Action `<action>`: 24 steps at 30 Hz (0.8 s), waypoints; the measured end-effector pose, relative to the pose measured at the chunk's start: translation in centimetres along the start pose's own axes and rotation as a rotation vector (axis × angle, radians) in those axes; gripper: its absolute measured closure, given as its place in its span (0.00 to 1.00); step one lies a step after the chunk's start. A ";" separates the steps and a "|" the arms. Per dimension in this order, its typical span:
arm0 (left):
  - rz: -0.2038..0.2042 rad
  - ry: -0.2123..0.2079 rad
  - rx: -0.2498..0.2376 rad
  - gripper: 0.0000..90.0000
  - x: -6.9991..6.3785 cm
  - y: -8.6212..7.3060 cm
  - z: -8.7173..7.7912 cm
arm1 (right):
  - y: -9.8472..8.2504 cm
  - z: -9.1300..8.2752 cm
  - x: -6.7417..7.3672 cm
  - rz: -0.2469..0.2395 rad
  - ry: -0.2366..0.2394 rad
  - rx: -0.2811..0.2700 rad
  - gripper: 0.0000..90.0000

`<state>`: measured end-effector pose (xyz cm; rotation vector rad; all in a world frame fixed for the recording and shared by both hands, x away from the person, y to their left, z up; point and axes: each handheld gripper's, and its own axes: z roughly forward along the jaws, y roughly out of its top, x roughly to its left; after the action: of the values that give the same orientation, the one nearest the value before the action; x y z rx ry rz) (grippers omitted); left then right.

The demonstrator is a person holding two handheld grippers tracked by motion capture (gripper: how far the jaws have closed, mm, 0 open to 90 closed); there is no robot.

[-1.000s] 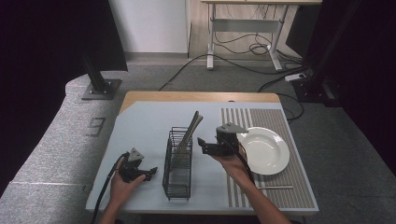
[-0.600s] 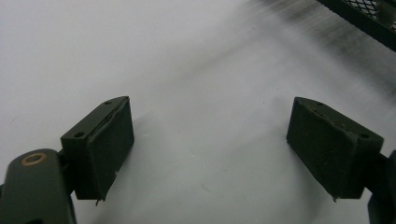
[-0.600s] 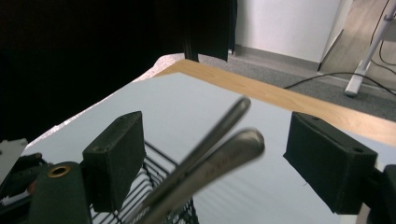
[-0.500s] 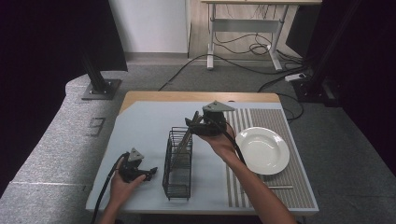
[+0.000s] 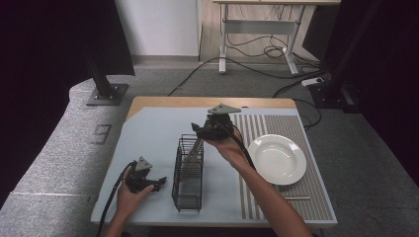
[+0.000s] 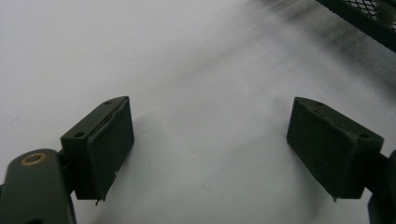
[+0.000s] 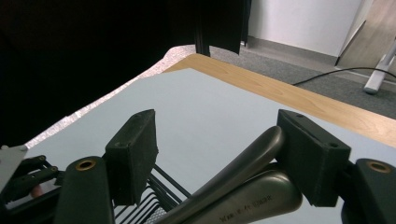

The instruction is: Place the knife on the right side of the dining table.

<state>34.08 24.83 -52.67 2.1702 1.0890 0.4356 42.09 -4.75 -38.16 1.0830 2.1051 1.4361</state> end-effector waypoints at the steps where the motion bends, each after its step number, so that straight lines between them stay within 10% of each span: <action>1: 0.001 0.001 -0.001 0.16 0.0 0.0 0.0 | 0.0 -0.1 0.0 0.009 0.006 -0.003 0.34; 6: 0.002 0.001 0.000 0.16 0.0 0.0 0.0 | 0.2 -0.4 -0.4 0.081 0.073 -0.036 0.42; 24: 0.001 0.001 -0.002 0.16 0.0 0.0 0.0 | -1.3 2.6 1.8 0.046 0.090 0.063 0.68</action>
<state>34.08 24.82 -52.68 2.1689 1.0879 0.4382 42.22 -2.01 -40.26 1.1160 2.2154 1.4749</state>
